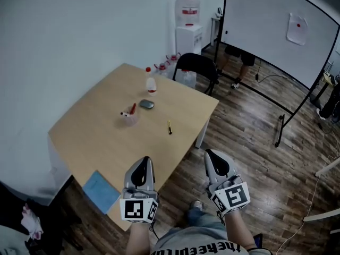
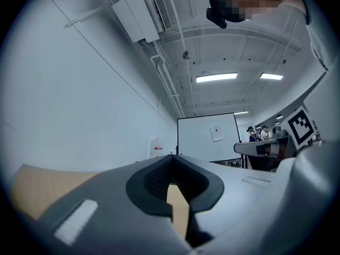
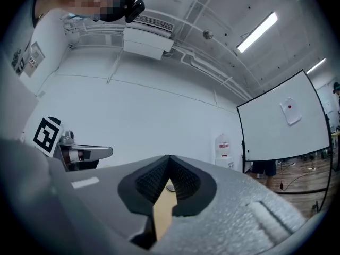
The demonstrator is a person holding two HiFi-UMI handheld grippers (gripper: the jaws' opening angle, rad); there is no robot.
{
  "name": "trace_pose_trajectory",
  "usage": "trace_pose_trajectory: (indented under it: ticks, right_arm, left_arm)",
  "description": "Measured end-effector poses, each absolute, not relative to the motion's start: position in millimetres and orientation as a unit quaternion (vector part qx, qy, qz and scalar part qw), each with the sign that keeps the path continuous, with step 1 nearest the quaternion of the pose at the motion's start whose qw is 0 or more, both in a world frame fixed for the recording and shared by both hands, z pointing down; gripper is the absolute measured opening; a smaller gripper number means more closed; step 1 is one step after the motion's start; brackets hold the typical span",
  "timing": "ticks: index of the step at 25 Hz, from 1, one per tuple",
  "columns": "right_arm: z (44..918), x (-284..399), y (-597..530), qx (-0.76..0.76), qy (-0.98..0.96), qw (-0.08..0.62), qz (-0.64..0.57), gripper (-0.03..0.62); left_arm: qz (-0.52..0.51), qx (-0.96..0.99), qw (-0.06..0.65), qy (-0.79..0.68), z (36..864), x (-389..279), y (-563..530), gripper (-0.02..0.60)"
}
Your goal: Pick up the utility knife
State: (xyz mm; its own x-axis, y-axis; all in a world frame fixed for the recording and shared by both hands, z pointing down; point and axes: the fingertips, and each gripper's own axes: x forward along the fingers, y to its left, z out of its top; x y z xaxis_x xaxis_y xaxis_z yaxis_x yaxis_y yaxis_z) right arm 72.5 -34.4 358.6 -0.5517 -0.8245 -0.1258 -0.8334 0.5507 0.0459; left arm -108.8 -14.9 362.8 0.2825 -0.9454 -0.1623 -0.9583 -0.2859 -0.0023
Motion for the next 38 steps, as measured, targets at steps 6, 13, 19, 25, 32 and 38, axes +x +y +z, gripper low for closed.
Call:
trace_pose_trajectory:
  ticks: [6,13,19,25,32,38]
  right_arm:
    - [357,83,-71,-0.462,0.884,0.045,0.049,0.002]
    - [354,95,-107,-0.446,0.893,0.046,0.047,0.002]
    - [356,104,-131,-0.422,0.904,0.044,0.046,0.002]
    - [366,106,-146,-0.404,0.913,0.043,0.031,0.002]
    - [373,98,-162,-0.397,0.917,0.036,0.017,0.002]
    - [386,78,-185,-0.395,0.919,0.015,-0.01,0.002]
  left_arm:
    - [0.06,-0.795,0.053,0.602,360,-97,-47,0.02]
    - [0.059,-0.785,0.056,0.615,355,-83,-78,0.02]
    - [0.06,-0.775,0.062,0.627,354,-67,-96,0.02]
    - [0.047,-0.771,0.057,0.633,362,-56,-104,0.02]
    - [0.044,-0.772,0.056,0.632,359,-58,-119,0.02]
    - [0.039,-0.781,0.052,0.621,360,-68,-140,0.02]
